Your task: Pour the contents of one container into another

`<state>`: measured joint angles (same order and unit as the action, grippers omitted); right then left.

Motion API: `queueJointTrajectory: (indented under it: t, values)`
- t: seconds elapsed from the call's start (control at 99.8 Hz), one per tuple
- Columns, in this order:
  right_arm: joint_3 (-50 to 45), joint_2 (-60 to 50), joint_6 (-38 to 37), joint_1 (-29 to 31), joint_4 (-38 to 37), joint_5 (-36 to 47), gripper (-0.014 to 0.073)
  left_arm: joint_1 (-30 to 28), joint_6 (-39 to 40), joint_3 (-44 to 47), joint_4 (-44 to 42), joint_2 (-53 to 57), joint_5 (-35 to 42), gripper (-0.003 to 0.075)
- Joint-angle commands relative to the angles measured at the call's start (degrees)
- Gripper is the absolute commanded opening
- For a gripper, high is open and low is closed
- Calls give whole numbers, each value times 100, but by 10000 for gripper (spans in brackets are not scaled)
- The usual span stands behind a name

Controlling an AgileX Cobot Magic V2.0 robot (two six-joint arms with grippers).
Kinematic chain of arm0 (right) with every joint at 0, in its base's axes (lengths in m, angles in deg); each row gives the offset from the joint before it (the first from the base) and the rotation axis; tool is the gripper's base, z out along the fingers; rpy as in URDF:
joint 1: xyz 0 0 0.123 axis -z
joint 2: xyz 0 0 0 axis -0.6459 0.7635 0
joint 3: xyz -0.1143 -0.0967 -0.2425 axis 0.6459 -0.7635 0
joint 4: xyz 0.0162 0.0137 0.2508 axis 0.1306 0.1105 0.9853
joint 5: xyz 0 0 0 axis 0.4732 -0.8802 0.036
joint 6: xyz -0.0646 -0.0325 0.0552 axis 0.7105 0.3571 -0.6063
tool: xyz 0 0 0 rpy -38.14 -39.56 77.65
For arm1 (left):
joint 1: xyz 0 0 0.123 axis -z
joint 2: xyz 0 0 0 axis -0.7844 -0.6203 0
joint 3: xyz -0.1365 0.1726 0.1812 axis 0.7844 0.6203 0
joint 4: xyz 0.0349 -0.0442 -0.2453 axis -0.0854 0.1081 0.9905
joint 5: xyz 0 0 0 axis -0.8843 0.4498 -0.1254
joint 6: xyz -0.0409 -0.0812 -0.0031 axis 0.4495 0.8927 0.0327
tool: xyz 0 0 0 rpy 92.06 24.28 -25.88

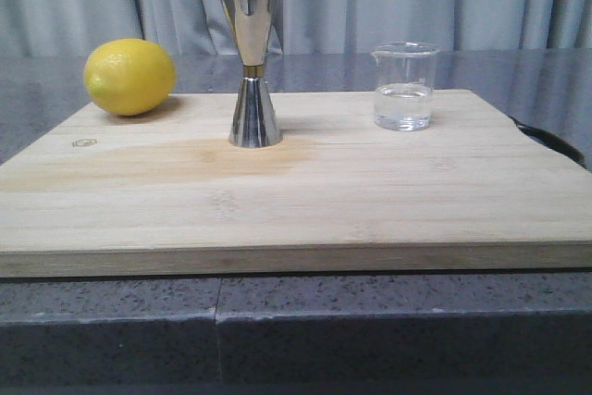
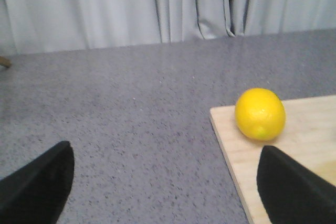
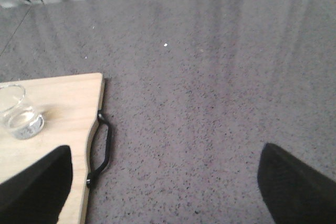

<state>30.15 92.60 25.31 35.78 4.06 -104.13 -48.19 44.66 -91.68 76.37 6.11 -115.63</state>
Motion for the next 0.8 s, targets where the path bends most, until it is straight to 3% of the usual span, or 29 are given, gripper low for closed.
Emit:
queueJointTrajectory:
  t: [0.0,0.611,0.792]
  values:
    - [333,321,221,-141,21,122,627,42,-649,-348,679,-430,-96,638]
    - [531,1053,603,-325,34,456,627,776,-7810,-206,6714,-3553,-595,638]
    - [531,1053,603,-325,34,513,627,864,-9629,-206,8319,-4442,-1327,638]
